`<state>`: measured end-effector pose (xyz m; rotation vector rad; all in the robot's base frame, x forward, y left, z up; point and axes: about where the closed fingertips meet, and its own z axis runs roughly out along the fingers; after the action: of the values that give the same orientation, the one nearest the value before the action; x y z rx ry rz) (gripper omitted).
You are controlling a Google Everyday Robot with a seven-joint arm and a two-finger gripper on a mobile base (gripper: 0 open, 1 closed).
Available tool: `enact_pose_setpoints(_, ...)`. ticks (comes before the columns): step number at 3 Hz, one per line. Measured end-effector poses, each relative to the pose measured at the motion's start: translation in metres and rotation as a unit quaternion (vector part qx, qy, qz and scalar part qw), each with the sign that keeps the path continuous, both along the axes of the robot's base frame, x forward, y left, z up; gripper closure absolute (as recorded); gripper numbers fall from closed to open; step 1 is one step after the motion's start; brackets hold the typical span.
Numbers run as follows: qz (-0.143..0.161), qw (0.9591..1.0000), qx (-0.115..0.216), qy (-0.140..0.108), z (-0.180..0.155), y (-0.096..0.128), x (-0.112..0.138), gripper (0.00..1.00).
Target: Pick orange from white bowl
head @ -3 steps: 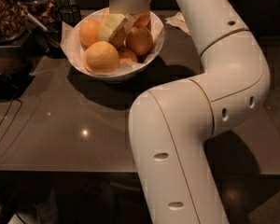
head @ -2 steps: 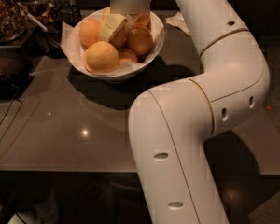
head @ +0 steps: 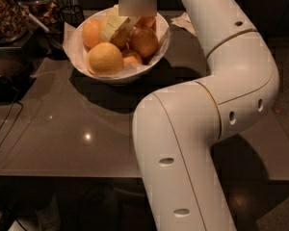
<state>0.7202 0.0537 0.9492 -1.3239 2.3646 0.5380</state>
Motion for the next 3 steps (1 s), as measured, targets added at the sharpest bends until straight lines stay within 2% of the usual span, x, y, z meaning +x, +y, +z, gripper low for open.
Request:
enact_pose_setpoints(1,-0.005,0.9997,0.008,-0.023,0.022,0.0,-0.003,1.0)
enact_pose_setpoints(2,-0.01,0.9994,0.027,-0.017,0.025,-0.003,-0.007,1.0)
enact_pose_setpoints(3,-0.004,0.9985,0.027,-0.047,0.057,-0.001,-0.018,1.0)
